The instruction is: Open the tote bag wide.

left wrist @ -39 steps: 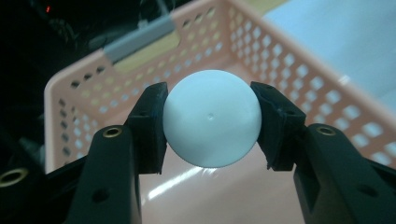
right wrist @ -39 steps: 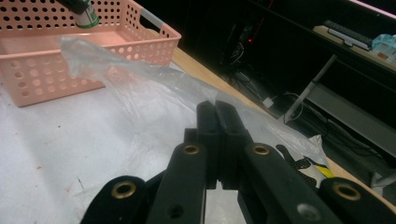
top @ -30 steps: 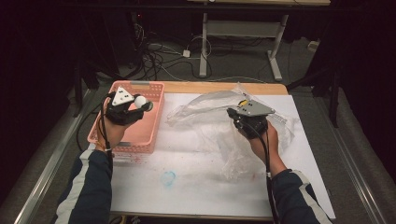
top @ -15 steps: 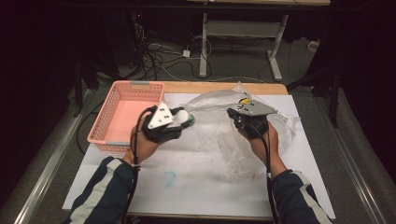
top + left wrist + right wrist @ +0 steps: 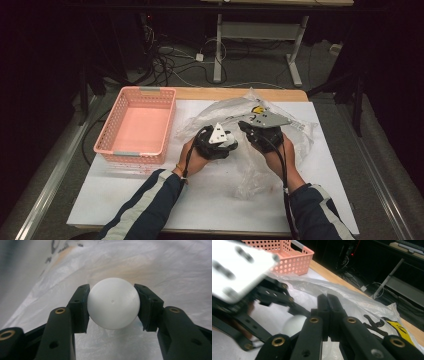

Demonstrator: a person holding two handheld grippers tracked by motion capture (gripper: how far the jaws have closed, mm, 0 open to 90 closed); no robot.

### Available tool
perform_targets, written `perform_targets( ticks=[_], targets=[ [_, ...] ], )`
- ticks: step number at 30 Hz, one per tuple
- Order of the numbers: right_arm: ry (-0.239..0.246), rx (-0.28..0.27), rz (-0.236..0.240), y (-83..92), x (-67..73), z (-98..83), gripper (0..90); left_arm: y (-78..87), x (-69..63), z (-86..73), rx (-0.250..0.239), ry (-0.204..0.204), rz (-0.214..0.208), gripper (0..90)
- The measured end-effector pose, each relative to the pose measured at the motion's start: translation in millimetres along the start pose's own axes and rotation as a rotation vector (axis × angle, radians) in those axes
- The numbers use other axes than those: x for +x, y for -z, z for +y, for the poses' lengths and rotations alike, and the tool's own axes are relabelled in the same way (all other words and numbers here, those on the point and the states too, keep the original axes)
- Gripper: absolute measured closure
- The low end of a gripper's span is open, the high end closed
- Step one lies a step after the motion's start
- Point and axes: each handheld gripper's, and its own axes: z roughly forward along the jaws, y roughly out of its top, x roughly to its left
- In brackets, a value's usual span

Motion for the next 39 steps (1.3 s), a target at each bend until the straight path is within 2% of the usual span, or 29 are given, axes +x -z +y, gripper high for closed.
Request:
perform_targets(
  ticks=[3, 4, 7, 8, 10, 13, 15, 19, 22, 25, 26, 27, 28, 30, 32, 34, 36, 39],
  targets=[
    [-0.001, 0.006, 0.001, -1.0, -0.6, -1.1, 90.0, -14.9, -2.8, -1.8, 0.027, 0.0, 0.009, 48.0],
    [-0.005, 0.013, 0.001, -1.9, -1.1, -2.1, 90.0, -22.0, -3.4, -3.1, 0.05, 0.008, 0.017, 47.9],
    [-0.01, 0.023, 0.006, -4.0, -2.0, -3.6, 90.0, -27.3, -4.8, -3.9, 0.065, 0.013, 0.032, 47.5],
    [-0.01, 0.023, 0.006, -4.0, -2.0, -3.6, 90.0, -27.7, -5.1, -3.6, 0.059, 0.024, 0.029, 47.5],
    [-0.011, 0.03, 0.003, -5.4, -2.6, -4.6, 90.0, -26.6, -7.2, -2.1, 0.059, 0.023, 0.043, 38.5],
    [-0.013, 0.029, 0.0, -5.2, -4.5, -5.2, 90.0, -20.5, -11.3, 0.2, 0.032, 0.024, 0.046, 36.5],
    [-0.014, 0.034, -0.001, -5.0, -5.5, -5.7, 90.0, -14.9, -15.3, 2.3, 0.023, 0.009, 0.055, 31.5],
    [-0.016, 0.039, -0.003, -5.6, -6.7, -6.6, 90.0, 1.4, -23.9, 6.3, 0.003, -0.042, 0.066, 31.5],
    [-0.015, 0.042, -0.002, -5.2, -6.6, -6.7, 90.0, 18.2, -32.9, 11.1, 0.011, -0.117, 0.103, 31.5],
    [-0.01, 0.047, 0.007, -4.0, -6.7, -7.0, 90.0, 45.7, -39.1, 15.0, -0.016, -0.189, 0.139, 31.5],
    [-0.004, 0.055, 0.011, -3.3, -6.8, -7.1, 90.0, 55.8, -39.5, 15.1, -0.038, -0.198, 0.158, 31.4],
    [0.001, 0.06, 0.016, -2.0, -8.1, -7.5, 90.0, 66.2, -38.3, 14.9, -0.047, -0.207, 0.173, 27.7],
    [0.0, 0.063, 0.017, -1.1, -8.9, -7.7, 90.0, 75.9, -36.0, 13.8, -0.046, -0.221, 0.198, 27.7],
    [0.005, 0.066, 0.017, 0.4, -10.9, -8.2, 90.0, 91.9, -30.6, 7.8, -0.046, -0.23, 0.272, 26.2],
    [0.005, 0.067, 0.017, 1.3, -11.8, -8.6, 90.0, 104.0, -22.6, -0.6, -0.034, -0.212, 0.316, 23.7],
    [0.004, 0.074, 0.019, 4.9, -14.9, -9.9, 90.0, 111.6, -13.6, -8.0, -0.001, -0.198, 0.35, 23.4],
    [0.002, 0.075, 0.016, 6.5, -15.9, -10.4, 90.0, 116.9, -3.9, -14.9, 0.008, -0.158, 0.365, 23.4],
    [-0.003, 0.071, 0.008, 12.3, -20.4, -11.7, 90.0, 117.7, 6.2, -20.8, 0.036, -0.135, 0.394, 23.4]
  ],
)
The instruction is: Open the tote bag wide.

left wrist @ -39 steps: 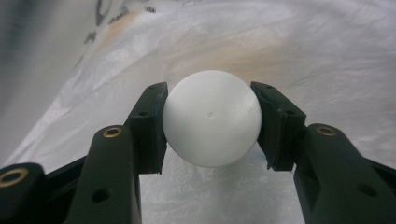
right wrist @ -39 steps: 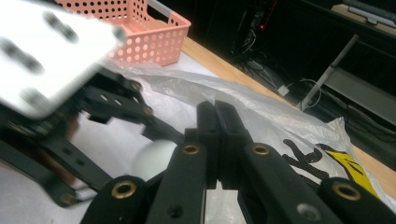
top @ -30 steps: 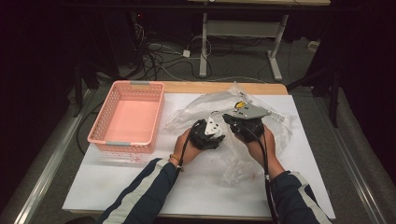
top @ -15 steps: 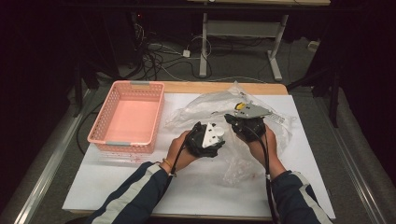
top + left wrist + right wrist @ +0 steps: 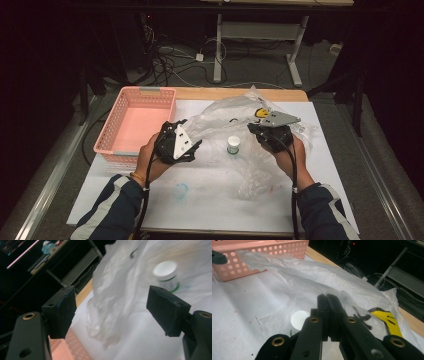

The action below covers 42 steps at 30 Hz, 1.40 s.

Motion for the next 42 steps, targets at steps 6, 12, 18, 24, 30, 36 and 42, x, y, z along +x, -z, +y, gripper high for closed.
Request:
perform_targets(
  ticks=[6, 12, 18, 24, 30, 36, 42],
  targets=[
    [-0.001, -0.008, -0.009, 8.1, -7.0, -2.7, 90.0, -15.3, 3.8, -6.5, 0.078, 0.037, -0.064, 23.3],
    [-0.008, 0.011, -0.002, 7.8, -11.5, -7.1, 90.0, -22.3, 9.8, -11.4, 0.098, 0.053, -0.068, 39.6],
    [-0.012, 0.018, -0.005, 6.7, -13.3, -9.9, 89.7, -23.5, 8.9, -12.1, 0.127, 0.025, -0.124, 71.8],
    [-0.016, 0.025, -0.014, 6.8, -13.5, -13.3, 78.6, -19.8, 5.4, -10.0, 0.118, 0.002, -0.17, 83.0],
    [-0.019, -0.003, -0.033, 19.4, -7.5, -15.5, 51.8, -16.2, 5.3, -9.8, 0.105, 0.0, -0.189, 83.4],
    [0.027, -0.035, 0.011, 43.1, 14.3, -24.6, 38.3, -16.6, 5.2, -11.8, 0.096, 0.004, -0.196, 83.3],
    [0.039, -0.059, 0.029, 67.6, 32.1, -44.7, 30.2, -16.9, 3.7, -11.5, 0.092, 0.011, -0.208, 83.4]
  ],
)
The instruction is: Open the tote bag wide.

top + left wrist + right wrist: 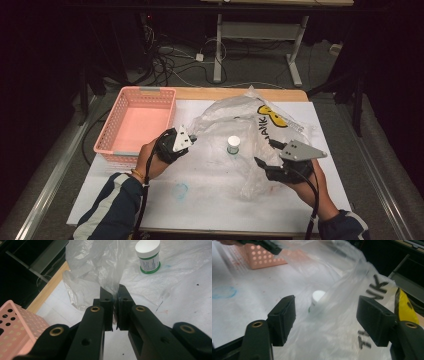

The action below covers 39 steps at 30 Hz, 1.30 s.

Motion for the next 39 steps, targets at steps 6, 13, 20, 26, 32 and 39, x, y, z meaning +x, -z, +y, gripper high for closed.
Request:
perform_targets(
  ticks=[6, 13, 20, 26, 32, 39],
  targets=[
    [0.01, 0.048, 0.019, 12.0, 8.0, -21.5, 24.4, -1.6, -1.5, -0.3, -0.005, 0.008, -0.008, 83.4],
    [0.158, 0.158, -0.029, 2.9, 20.2, -45.1, 20.4, -2.1, -1.7, -0.8, -0.008, 0.012, 0.003, 83.4],
    [0.097, 0.048, 0.013, 18.9, 15.9, -37.3, 20.9, -2.4, -0.6, -1.8, -0.004, 0.015, 0.007, 83.4],
    [0.103, 0.119, 0.022, 18.5, 18.9, -49.1, 16.0, -3.5, -1.6, -1.8, -0.002, 0.013, 0.003, 83.3],
    [0.167, 0.18, 0.002, 2.7, 24.2, -55.9, 17.2, -6.0, -3.5, -1.2, 0.003, 0.013, -0.009, 83.3],
    [0.208, 0.241, -0.089, -12.1, 18.3, -67.1, 68.7, -6.7, -3.2, -1.7, -0.009, 0.024, -0.015, 83.2]
  ],
)
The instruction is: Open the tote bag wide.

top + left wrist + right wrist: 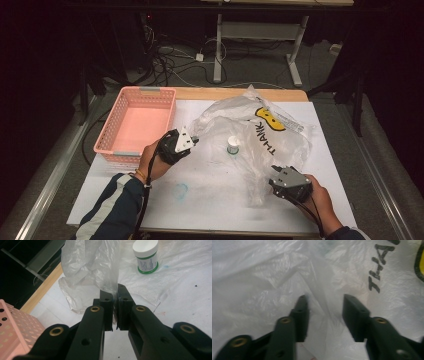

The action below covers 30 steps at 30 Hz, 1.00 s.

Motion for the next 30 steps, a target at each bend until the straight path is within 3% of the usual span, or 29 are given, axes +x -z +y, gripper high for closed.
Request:
perform_targets(
  ticks=[1, 6, 10, 20, 26, 30],
  targets=[
    [0.0, 0.0, 0.0, 0.0, 0.0, 0.0, 68.7, 0.0, 0.0, 0.0, 0.0, 0.0, 0.0, 83.2],
    [-0.049, -0.06, -0.023, 8.0, -11.1, 5.1, 88.2, 1.9, 0.4, 0.2, -0.009, -0.001, 0.005, 83.2],
    [-0.05, -0.109, -0.023, 15.8, -12.1, 9.7, 89.3, 7.7, 2.0, -0.8, -0.013, 0.003, 0.016, 83.3],
    [-0.092, -0.235, -0.053, 33.8, -24.0, 23.0, 89.8, 21.9, 5.7, -0.6, -0.079, 0.033, 0.033, 83.3],
    [-0.082, -0.255, -0.073, 32.9, -27.0, 29.6, 89.9, 24.6, 5.9, -1.2, -0.143, 0.069, 0.062, 83.5],
    [-0.097, -0.269, -0.084, 30.4, -34.5, 32.0, 90.0, 22.2, 7.3, -2.0, -0.15, 0.093, 0.082, 83.6]
  ],
)
